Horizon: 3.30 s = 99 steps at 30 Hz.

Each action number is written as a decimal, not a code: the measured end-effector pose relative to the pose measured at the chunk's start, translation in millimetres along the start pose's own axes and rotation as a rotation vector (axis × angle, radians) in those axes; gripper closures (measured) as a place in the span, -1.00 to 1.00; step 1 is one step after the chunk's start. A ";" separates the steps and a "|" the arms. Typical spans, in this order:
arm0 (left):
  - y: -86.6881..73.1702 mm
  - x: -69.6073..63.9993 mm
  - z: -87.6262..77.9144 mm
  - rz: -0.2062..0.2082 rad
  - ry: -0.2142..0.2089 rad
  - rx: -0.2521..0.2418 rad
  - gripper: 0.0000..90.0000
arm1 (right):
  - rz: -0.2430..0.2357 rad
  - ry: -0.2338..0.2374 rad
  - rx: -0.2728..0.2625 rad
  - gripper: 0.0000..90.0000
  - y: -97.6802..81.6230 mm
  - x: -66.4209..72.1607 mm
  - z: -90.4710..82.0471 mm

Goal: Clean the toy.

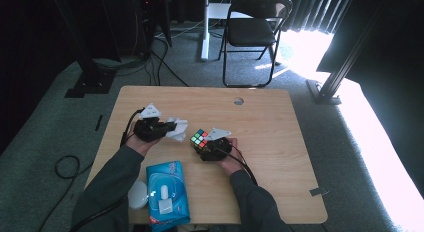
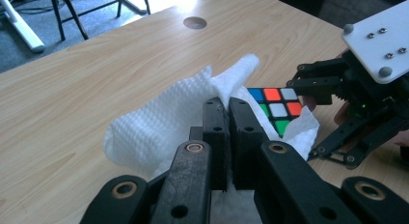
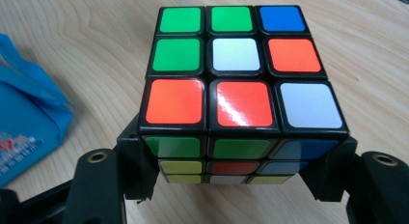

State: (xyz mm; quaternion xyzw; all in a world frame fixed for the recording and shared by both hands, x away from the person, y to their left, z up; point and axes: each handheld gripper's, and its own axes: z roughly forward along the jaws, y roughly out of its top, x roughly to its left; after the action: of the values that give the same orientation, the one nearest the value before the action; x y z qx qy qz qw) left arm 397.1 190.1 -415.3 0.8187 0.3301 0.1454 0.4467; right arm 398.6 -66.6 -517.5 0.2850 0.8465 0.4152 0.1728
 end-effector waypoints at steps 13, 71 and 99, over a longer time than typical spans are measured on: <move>3.9 -5.5 14.5 0.013 0.024 0.030 0.93 | 0.019 0.049 -0.025 -0.25 14.5 5.4 1.4; -2.0 -38.4 52.7 0.067 -0.103 0.082 0.93 | 0.076 0.053 -0.013 -0.25 23.2 2.0 10.2; 0.4 -29.4 58.0 0.045 -0.061 0.065 0.93 | 0.034 0.126 -0.034 -0.24 27.4 22.7 14.2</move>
State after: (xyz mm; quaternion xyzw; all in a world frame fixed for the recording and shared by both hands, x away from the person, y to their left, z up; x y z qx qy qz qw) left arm 406.3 133.4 -445.7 0.8440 0.3024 0.1194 0.4266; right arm 397.8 -30.3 -505.3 0.2698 0.8436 0.4493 0.1171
